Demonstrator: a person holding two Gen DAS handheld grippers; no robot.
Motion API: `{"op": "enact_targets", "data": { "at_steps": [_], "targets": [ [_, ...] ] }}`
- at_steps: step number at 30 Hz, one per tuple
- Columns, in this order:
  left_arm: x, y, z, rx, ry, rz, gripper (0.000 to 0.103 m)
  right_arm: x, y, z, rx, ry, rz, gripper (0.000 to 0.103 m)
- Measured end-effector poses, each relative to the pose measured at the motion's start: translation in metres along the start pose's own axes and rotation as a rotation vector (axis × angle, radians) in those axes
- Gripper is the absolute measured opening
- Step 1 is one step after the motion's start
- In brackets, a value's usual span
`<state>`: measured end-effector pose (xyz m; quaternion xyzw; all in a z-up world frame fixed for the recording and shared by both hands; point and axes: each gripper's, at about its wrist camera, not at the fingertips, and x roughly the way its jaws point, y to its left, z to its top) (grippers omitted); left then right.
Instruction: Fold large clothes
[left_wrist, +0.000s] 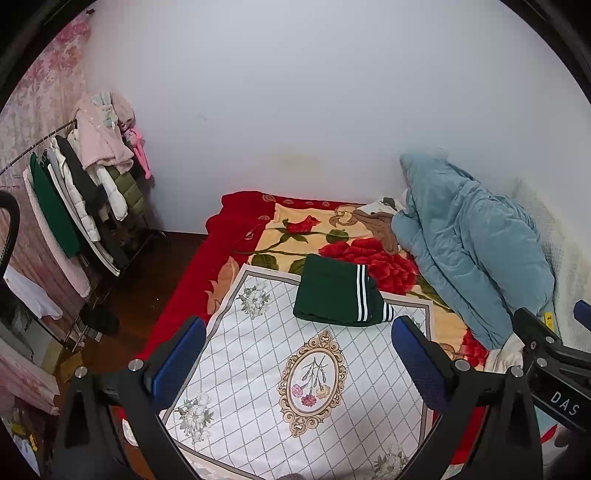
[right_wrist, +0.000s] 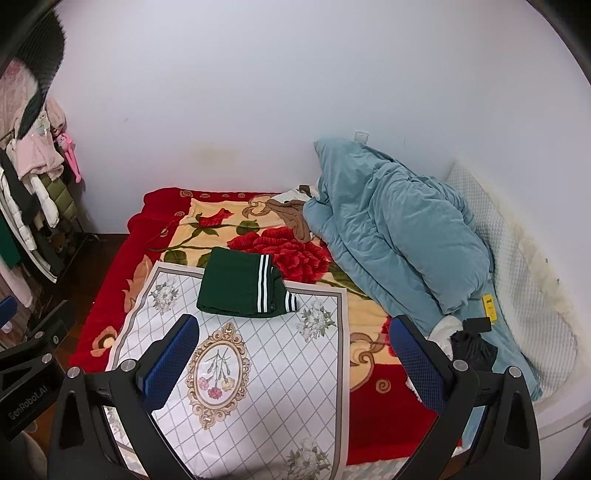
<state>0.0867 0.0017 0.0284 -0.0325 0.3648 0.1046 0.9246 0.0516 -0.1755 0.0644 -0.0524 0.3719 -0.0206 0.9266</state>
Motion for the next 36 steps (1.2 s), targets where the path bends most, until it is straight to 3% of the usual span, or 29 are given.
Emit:
{"op": "enact_targets", "data": {
  "at_steps": [36],
  "targets": [
    [-0.009, 0.005, 0.001, 0.004, -0.009, 0.003, 0.102, -0.012, 0.012, -0.011, 0.030, 0.004, -0.018, 0.103]
  ]
}}
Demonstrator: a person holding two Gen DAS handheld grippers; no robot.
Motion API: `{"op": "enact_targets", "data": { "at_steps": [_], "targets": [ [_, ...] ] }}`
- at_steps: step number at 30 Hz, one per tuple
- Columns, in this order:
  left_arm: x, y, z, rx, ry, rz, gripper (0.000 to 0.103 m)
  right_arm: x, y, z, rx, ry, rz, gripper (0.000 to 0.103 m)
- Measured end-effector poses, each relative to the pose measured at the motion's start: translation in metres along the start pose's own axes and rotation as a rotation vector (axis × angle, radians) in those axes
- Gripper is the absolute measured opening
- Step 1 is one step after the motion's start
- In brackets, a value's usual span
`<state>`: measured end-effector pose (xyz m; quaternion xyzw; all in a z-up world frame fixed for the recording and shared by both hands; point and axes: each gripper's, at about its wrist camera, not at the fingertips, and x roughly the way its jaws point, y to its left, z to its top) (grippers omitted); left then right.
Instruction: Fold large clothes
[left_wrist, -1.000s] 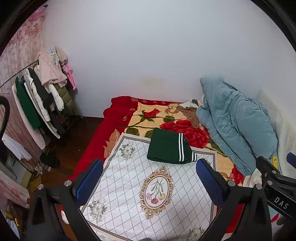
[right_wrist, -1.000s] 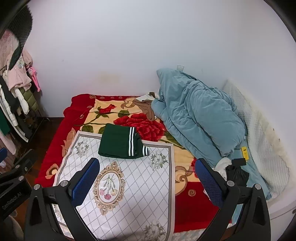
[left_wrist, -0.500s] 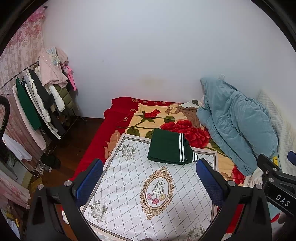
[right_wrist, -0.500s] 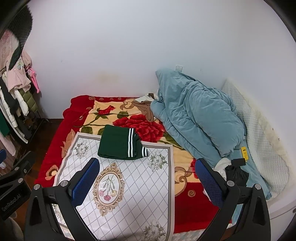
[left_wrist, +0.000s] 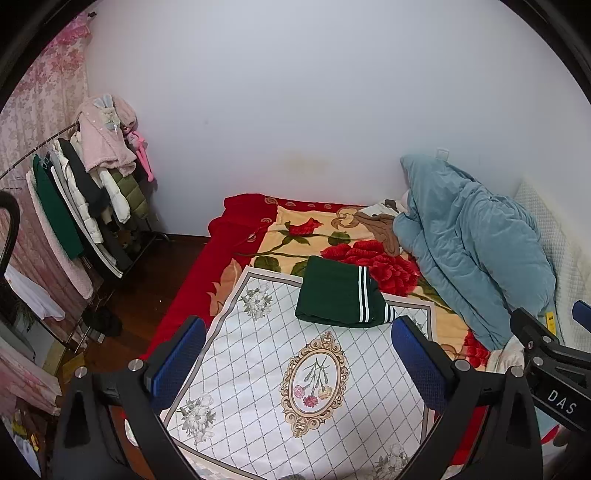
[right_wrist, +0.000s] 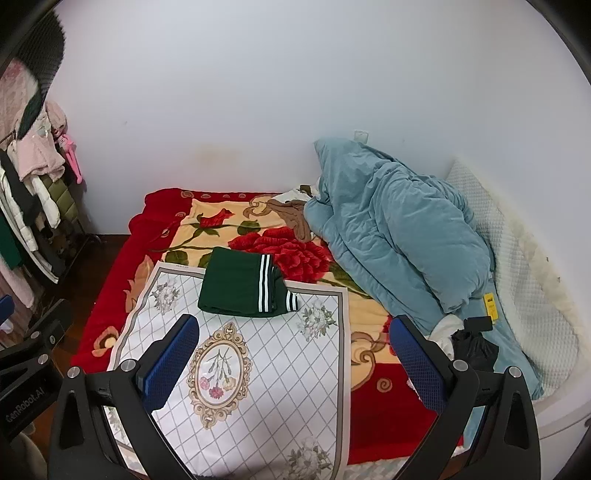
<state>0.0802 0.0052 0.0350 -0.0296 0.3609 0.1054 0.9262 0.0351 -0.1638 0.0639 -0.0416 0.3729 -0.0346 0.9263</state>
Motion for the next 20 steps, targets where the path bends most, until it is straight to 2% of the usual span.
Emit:
{"op": "enact_targets", "data": {
  "at_steps": [20],
  "targets": [
    [-0.002, 0.002, 0.004, -0.001, -0.003, 0.001, 0.102, -0.015, 0.003, -0.003, 0.009, -0.012, -0.015, 0.103]
  ]
}}
